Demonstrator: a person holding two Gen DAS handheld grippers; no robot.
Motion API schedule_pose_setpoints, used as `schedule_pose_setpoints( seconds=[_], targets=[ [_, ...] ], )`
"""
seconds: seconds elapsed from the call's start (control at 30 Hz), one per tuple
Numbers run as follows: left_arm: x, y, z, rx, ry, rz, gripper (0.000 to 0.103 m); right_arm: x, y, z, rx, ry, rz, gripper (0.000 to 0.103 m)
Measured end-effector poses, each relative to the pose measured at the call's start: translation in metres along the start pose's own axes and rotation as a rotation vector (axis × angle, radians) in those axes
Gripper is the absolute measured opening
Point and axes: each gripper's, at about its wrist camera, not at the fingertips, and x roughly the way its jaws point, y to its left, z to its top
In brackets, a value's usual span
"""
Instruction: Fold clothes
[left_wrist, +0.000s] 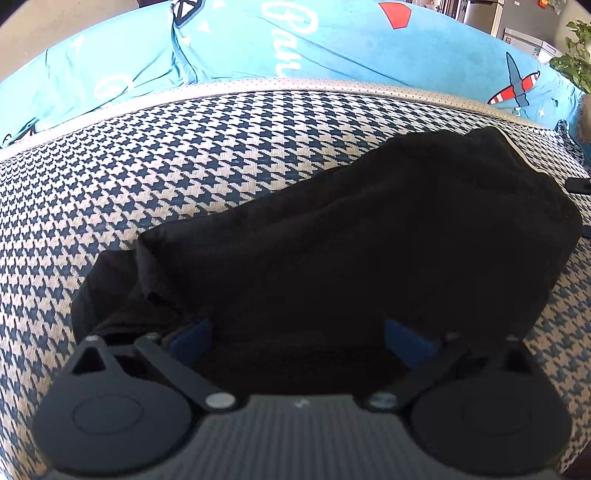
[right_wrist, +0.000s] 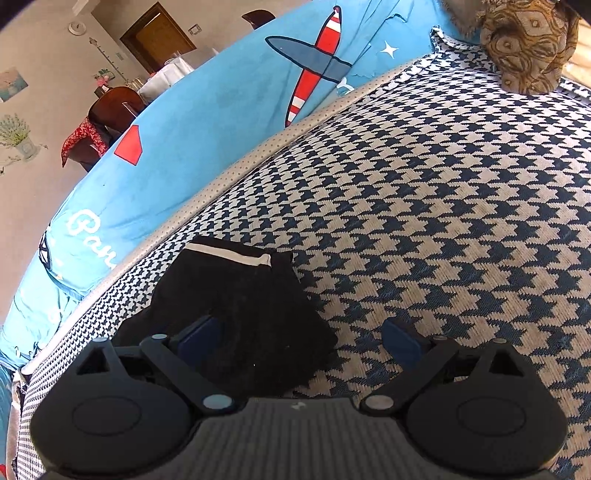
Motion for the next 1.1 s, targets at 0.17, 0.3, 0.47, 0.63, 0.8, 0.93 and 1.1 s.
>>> schedule_pose_setpoints(
  seconds=[0.17, 0.3, 0.47, 0.63, 0.8, 0.93, 1.1],
  targets=[
    [0.000, 0.000, -0.001, 0.002, -0.001, -0.001, 0.103, 0.010, 0.008, 0.000, -0.055, -0.010, 0.008, 0.098],
    [0.000, 0.000, -0.001, 0.001, 0.000, -0.001, 0.103, 0.019, 0.014, 0.002, -0.083, -0.012, 0.040, 0.091],
    [0.000, 0.001, 0.001, -0.004, 0.003, -0.004, 0.103, 0.029, 0.023, 0.002, -0.117, -0.009, 0.062, 0.063],
    [0.001, 0.001, 0.001, -0.002, 0.002, -0.009, 0.103, 0.038, 0.027, 0.003, -0.133, -0.006, 0.076, 0.041],
    [0.001, 0.003, 0.003, -0.006, 0.001, -0.016, 0.103, 0.041, 0.025, 0.004, -0.112, 0.005, 0.084, 0.016],
    [0.001, 0.004, 0.003, -0.013, 0.000, -0.022, 0.103, 0.035, 0.032, 0.005, -0.133, -0.013, 0.090, 0.013],
    [0.000, 0.009, 0.005, -0.048, -0.003, -0.034, 0.103, 0.015, 0.058, 0.005, -0.202, -0.073, 0.135, 0.012]
  ],
)
